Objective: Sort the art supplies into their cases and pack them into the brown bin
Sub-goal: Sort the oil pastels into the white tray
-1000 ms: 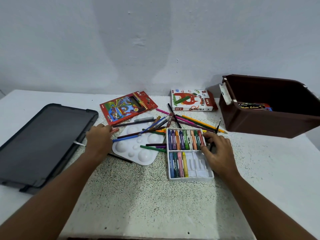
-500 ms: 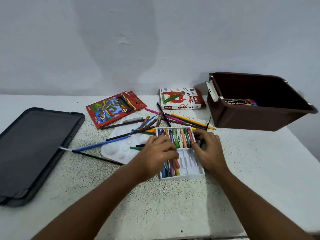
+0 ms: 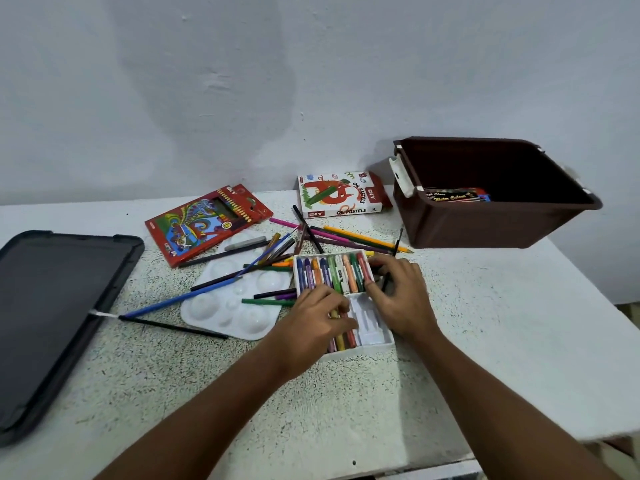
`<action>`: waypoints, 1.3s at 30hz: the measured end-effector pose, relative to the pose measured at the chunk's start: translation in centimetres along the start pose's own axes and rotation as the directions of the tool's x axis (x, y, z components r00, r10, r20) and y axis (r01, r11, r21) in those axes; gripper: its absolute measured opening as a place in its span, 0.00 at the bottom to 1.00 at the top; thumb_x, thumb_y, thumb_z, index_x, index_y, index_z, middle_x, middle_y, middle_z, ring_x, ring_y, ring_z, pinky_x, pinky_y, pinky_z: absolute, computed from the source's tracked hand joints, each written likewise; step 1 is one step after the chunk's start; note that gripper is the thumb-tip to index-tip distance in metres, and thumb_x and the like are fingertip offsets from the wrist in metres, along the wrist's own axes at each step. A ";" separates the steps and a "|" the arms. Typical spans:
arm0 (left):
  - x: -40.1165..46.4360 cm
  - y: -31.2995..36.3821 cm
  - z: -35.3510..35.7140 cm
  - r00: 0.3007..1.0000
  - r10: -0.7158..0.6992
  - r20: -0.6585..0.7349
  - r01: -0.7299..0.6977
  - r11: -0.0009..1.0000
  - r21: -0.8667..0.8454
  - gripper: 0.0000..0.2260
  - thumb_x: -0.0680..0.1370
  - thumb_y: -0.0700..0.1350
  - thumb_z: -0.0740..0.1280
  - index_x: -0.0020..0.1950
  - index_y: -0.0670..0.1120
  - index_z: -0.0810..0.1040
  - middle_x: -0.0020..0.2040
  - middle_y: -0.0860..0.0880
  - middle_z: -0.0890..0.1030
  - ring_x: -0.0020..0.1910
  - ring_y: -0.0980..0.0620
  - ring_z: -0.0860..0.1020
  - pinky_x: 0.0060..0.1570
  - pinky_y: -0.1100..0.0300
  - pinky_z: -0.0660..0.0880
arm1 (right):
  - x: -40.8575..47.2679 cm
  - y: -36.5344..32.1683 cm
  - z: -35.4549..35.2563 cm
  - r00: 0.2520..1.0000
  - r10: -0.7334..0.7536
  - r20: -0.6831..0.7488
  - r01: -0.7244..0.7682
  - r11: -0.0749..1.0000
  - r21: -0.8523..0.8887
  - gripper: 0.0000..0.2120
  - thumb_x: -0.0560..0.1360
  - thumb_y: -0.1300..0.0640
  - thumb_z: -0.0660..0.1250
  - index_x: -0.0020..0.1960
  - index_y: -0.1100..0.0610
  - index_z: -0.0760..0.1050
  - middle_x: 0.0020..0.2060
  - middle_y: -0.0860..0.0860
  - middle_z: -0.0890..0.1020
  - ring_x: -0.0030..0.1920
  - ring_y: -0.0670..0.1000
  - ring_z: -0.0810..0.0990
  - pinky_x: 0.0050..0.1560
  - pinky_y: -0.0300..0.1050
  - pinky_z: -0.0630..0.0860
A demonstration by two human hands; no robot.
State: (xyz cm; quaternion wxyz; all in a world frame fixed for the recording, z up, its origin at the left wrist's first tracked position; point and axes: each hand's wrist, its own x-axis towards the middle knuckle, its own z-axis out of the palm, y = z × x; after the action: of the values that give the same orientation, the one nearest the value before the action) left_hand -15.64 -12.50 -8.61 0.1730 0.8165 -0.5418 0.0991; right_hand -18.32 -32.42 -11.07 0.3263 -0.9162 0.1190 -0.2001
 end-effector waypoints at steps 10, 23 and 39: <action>0.1 0.2 0.2 0.996 -0.007 -0.086 0.004 1.000 -0.029 0.16 0.64 0.33 0.77 0.50 0.42 0.83 0.47 0.45 0.81 0.49 0.46 0.77 0.41 0.54 0.77 | 0.0 0.1 0.1 1.000 0.000 0.007 0.000 1.000 0.002 0.19 0.70 0.46 0.62 0.61 0.43 0.72 0.50 0.44 0.76 0.52 0.47 0.68 0.52 0.51 0.70; 0.4 0.0 1.2 0.977 -0.102 -0.186 0.094 0.994 -0.052 0.06 0.68 0.48 0.73 0.41 0.48 0.84 0.43 0.52 0.82 0.47 0.52 0.72 0.42 0.55 0.70 | 0.0 0.1 0.1 1.000 -0.002 0.003 0.002 1.000 0.018 0.19 0.70 0.45 0.62 0.61 0.42 0.72 0.49 0.43 0.76 0.50 0.46 0.68 0.51 0.51 0.71; 0.2 -2.1 -0.4 0.921 -0.333 -0.204 0.292 0.934 -0.208 0.12 0.78 0.47 0.62 0.52 0.44 0.82 0.48 0.48 0.82 0.49 0.53 0.73 0.50 0.57 0.70 | -0.1 0.1 0.0 1.000 -0.005 0.012 0.004 1.000 0.016 0.19 0.70 0.45 0.63 0.61 0.43 0.72 0.49 0.43 0.76 0.52 0.46 0.68 0.52 0.51 0.70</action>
State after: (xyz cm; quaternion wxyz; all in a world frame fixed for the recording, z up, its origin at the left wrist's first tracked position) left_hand -13.63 -11.78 -8.51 0.3201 0.8569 -0.3862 0.1187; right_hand -18.39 -32.51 -11.18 0.3339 -0.9150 0.1133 -0.1962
